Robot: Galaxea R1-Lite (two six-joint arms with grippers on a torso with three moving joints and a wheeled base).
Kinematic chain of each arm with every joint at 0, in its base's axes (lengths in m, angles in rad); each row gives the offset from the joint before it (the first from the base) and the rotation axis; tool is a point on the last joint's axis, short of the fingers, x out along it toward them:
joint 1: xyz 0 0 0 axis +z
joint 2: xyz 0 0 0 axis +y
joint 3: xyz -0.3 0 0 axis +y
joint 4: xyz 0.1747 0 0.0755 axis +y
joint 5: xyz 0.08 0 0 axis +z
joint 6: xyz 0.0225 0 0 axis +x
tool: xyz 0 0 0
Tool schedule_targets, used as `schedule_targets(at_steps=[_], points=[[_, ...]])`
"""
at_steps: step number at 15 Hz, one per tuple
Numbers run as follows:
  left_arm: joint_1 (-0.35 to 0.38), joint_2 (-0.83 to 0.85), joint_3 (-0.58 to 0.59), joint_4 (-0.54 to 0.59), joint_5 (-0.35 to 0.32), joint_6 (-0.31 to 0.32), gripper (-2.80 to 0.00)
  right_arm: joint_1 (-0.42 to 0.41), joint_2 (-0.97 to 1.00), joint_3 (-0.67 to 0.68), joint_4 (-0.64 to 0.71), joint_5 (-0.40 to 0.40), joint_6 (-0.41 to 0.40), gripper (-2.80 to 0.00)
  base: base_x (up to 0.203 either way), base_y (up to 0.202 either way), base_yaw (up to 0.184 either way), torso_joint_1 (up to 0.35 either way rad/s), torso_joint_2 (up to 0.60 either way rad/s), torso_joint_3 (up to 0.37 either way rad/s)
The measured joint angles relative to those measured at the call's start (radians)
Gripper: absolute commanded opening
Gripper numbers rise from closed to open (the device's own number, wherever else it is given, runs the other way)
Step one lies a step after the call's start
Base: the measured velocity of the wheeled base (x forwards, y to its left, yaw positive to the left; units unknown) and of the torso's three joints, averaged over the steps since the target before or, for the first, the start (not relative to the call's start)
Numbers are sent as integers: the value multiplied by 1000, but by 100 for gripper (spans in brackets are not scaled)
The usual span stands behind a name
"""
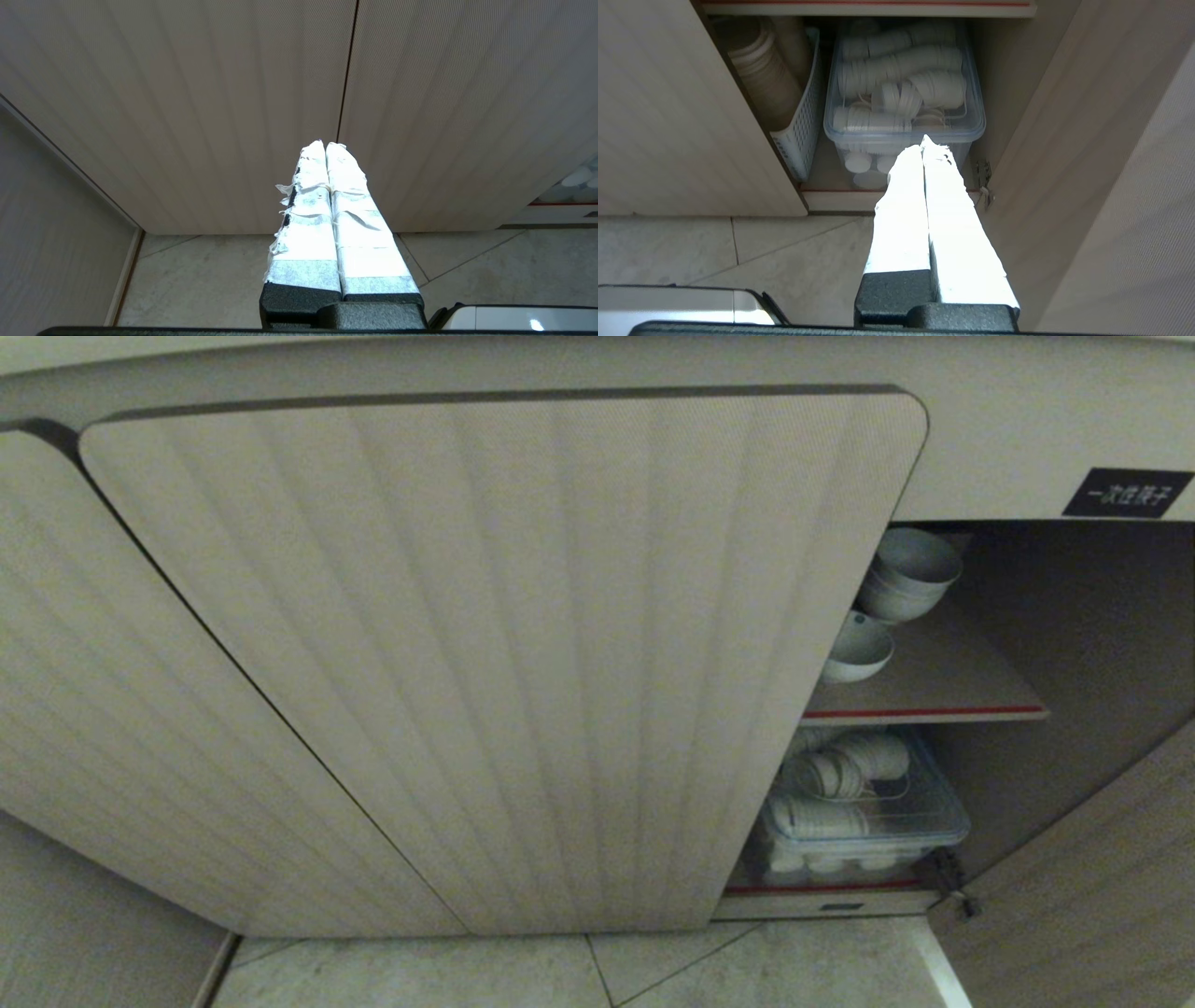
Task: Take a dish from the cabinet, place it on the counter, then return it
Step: Close the cabinet door
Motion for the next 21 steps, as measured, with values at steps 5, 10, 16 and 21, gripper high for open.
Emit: schedule_targets(at_steps=[5,10,16,21], points=[[0,0,0,0,0,0,-280,0,-13,0,-2,-8,50,-280,0,0,0,0,0,0],[0,0,0,0,0,0,-280,0,-15,-1,-2,-12,60,-280,0,0,0,0,0,0],[0,0,0,0,0,0,-280,0,-14,-1,-2,-13,61,-280,0,0,0,0,0,0],[0,0,0,0,0,0,-280,0,-14,-1,-2,-13,60,-280,0,0,0,0,0,0]])
